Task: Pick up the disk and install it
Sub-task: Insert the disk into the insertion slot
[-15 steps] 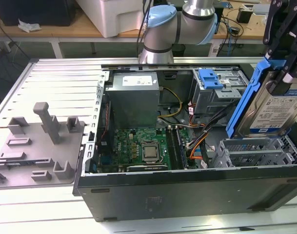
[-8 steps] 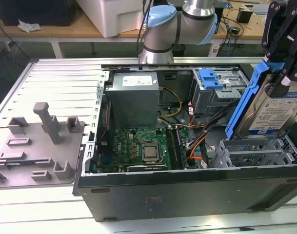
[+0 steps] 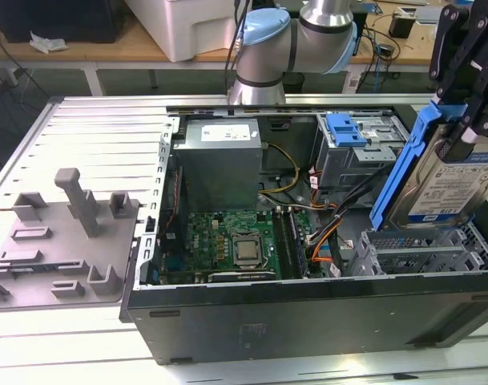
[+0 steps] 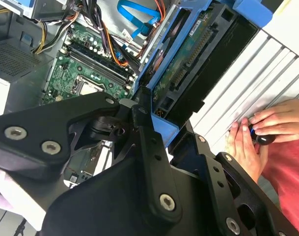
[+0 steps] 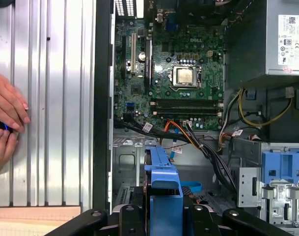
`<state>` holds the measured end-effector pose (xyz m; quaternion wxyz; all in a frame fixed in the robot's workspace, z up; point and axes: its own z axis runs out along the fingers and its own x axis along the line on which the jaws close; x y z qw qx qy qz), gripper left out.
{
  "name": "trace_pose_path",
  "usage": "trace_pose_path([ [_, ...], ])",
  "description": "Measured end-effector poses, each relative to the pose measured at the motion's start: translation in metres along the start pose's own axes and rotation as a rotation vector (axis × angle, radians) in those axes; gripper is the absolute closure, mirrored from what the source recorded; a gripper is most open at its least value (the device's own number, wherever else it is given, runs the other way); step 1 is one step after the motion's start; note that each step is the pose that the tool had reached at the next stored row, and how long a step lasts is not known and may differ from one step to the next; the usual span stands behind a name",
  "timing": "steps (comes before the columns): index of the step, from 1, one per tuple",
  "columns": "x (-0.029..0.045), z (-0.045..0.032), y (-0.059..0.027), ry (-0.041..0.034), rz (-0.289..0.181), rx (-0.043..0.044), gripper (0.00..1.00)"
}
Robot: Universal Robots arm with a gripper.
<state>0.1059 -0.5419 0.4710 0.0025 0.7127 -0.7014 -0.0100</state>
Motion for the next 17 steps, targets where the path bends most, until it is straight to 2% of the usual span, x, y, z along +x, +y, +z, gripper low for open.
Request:
trace_pose_path([
  [17, 0.0018, 0.0057, -0.0013, 0.0, -0.002, 0.0, 0.63],
])
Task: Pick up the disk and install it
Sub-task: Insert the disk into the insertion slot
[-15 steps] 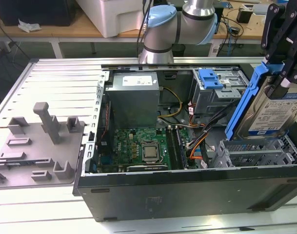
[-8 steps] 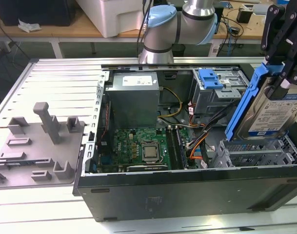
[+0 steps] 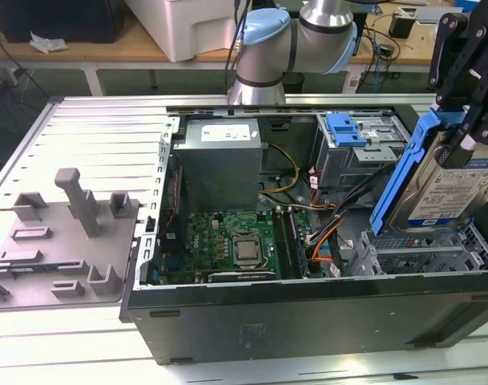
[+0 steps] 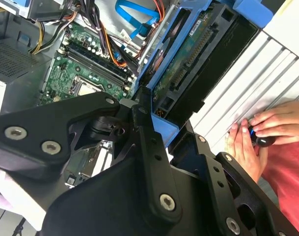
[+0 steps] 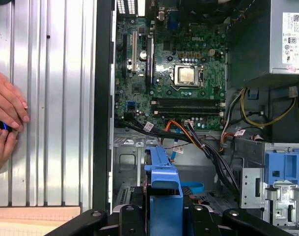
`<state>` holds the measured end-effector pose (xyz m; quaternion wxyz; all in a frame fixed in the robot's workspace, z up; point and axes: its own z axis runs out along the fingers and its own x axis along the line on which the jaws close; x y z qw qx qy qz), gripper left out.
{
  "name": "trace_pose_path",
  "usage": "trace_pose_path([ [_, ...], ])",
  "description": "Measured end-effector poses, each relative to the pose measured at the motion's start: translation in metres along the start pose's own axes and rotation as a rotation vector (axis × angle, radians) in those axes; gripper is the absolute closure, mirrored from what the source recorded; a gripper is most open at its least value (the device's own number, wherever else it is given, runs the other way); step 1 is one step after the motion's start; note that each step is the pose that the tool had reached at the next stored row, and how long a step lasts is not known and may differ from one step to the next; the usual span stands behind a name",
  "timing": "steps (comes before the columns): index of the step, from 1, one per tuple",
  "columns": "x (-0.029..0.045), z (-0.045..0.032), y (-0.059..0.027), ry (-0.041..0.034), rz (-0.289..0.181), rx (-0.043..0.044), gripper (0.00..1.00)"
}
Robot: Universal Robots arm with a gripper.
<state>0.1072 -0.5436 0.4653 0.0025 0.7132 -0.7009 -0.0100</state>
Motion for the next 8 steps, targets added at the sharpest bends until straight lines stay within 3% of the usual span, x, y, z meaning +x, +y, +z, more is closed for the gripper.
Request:
trace_pose_path([
  [8, 0.0005, 0.0047, -0.0014, -0.0001, 0.0, 0.0, 0.63],
])
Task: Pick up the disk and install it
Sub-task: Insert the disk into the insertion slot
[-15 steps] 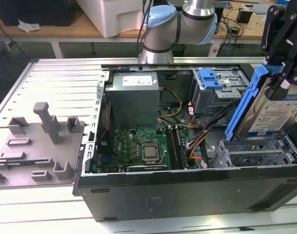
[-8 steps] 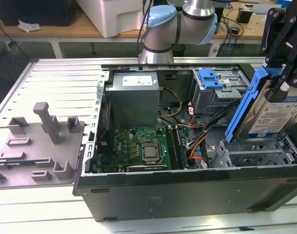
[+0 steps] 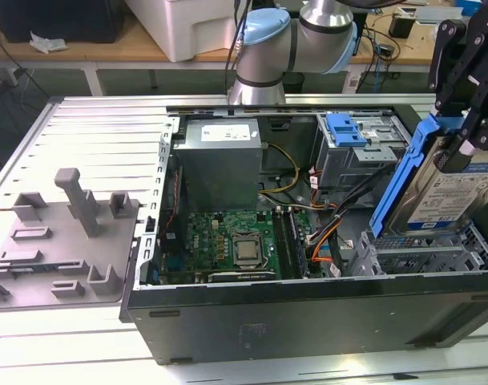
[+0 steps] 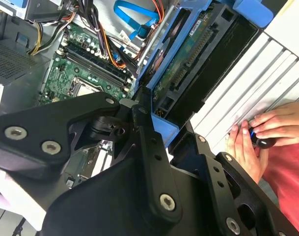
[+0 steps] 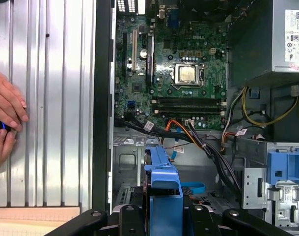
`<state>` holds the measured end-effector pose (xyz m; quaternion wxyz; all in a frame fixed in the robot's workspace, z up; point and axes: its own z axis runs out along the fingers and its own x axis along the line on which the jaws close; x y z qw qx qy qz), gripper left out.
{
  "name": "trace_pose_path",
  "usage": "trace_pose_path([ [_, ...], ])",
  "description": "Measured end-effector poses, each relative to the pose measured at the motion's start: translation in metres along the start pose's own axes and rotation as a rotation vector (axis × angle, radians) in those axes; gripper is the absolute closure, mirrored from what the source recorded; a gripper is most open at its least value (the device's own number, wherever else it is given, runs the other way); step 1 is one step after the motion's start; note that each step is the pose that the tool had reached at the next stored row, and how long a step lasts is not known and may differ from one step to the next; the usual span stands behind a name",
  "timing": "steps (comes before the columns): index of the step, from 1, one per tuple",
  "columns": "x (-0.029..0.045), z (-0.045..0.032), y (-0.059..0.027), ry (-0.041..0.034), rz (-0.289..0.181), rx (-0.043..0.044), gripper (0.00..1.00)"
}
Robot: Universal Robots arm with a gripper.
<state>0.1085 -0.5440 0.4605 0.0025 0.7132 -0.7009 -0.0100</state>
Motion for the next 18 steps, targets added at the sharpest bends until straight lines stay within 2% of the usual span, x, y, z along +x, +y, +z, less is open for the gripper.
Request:
trace_pose_path([
  [18, 0.0005, 0.0065, -0.0006, 0.0, 0.0, 0.0, 0.63],
])
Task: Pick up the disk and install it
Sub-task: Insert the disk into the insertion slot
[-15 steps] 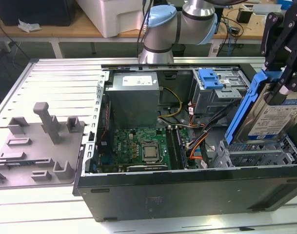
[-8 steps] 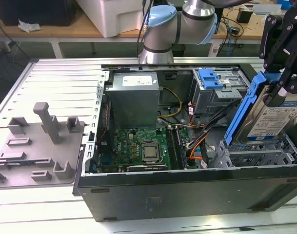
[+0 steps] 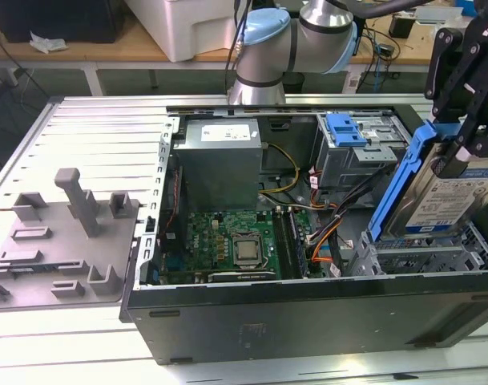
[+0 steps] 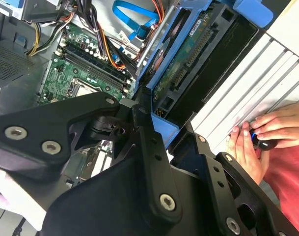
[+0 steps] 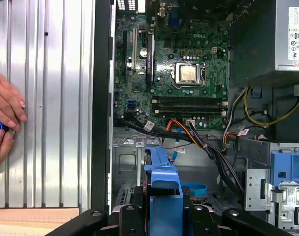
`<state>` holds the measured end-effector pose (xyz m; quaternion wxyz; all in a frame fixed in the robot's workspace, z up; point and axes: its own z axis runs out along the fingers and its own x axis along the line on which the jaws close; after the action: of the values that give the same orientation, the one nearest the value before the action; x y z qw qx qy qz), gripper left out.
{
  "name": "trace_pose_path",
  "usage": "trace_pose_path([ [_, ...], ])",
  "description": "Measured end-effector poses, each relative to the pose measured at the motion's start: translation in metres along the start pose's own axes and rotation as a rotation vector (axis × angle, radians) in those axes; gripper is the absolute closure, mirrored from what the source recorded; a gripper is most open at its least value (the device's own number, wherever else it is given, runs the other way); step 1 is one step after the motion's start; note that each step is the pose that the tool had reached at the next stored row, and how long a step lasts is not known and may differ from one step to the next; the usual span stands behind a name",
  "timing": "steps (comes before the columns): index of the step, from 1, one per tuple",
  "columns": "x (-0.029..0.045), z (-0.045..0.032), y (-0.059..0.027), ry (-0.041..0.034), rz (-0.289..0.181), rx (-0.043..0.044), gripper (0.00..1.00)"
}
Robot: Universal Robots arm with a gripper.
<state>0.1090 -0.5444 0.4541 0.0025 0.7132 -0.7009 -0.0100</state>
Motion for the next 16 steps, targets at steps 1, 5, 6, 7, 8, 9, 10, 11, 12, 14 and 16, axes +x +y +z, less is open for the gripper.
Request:
trace_pose_path([
  [1, 0.0, 0.0002, -0.0002, 0.0, 0.0, 0.0001, 0.63],
  [5, 0.0, 0.0012, -0.0006, 0.0, 0.0, 0.0, 0.63],
  [6, 0.0, 0.0013, -0.0006, 0.0001, 0.0, 0.0, 0.63],
  [7, 0.0001, 0.0016, -0.0006, 0.0, 0.0, 0.0, 0.63],
  [8, 0.0001, 0.0018, -0.0006, 0.0001, 0.0, 0.0, 0.63],
  [9, 0.0002, 0.002, -0.0006, 0.0001, 0.0, 0.0, 0.63],
  [10, 0.0003, 0.0023, -0.0006, 0.0, 0.0, 0.0, 0.63],
  [11, 0.0003, 0.0025, -0.0006, 0.0, 0.0, 0.0, 0.63],
  [12, 0.0004, 0.0027, -0.0006, 0.0, 0.0, 0.0, 0.63],
  [14, 0.0005, 0.0033, -0.0008, 0.0001, 0.0, 0.0, 0.63],
  [16, 0.0005, 0.004, -0.0011, 0.0, 0.0, 0.0, 0.63],
])
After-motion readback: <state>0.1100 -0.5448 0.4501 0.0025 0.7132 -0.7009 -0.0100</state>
